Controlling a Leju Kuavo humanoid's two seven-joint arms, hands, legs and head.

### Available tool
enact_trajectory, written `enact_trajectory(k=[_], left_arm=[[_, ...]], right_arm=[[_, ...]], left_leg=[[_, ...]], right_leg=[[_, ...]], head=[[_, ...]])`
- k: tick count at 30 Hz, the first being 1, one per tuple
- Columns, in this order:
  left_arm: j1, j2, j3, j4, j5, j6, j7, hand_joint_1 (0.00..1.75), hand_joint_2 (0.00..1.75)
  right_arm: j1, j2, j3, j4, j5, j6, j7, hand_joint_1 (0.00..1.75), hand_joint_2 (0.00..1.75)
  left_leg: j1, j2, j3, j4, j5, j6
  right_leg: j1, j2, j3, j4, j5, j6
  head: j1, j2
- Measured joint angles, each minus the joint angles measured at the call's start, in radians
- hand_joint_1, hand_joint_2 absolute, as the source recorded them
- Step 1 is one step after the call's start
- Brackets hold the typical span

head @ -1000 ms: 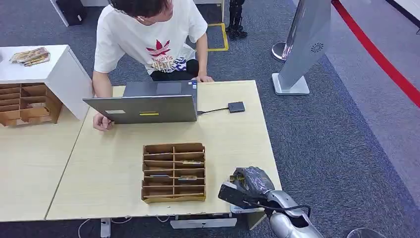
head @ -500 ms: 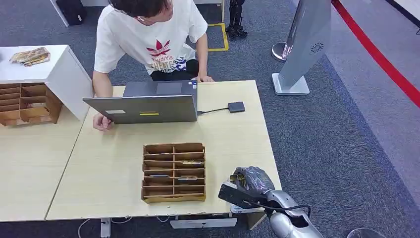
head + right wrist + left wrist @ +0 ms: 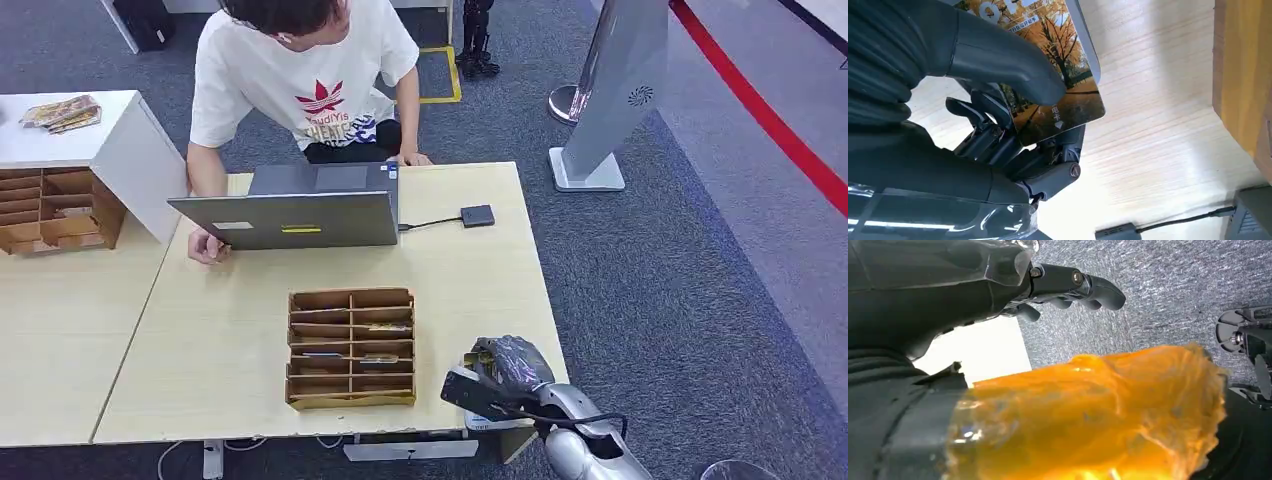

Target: Pass the card to the sensor for recognition and then transmit it.

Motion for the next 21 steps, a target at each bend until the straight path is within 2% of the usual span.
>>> enact_trajectory(k=[21], left_arm=[[0.001, 0.0, 0.0, 0.0, 0.0, 0.0, 0.0, 0.0, 0.0]], right_arm=[[0.0, 0.0, -0.001, 0.003, 0.0, 0.0, -0.003, 1.75, 1.75]], left_leg=[[0.0, 0.0, 0.0, 0.0, 0.0, 0.0]], right_leg=[[0.0, 0.0, 0.0, 0.0, 0.0, 0.0]], head=[[0.0, 0.0]])
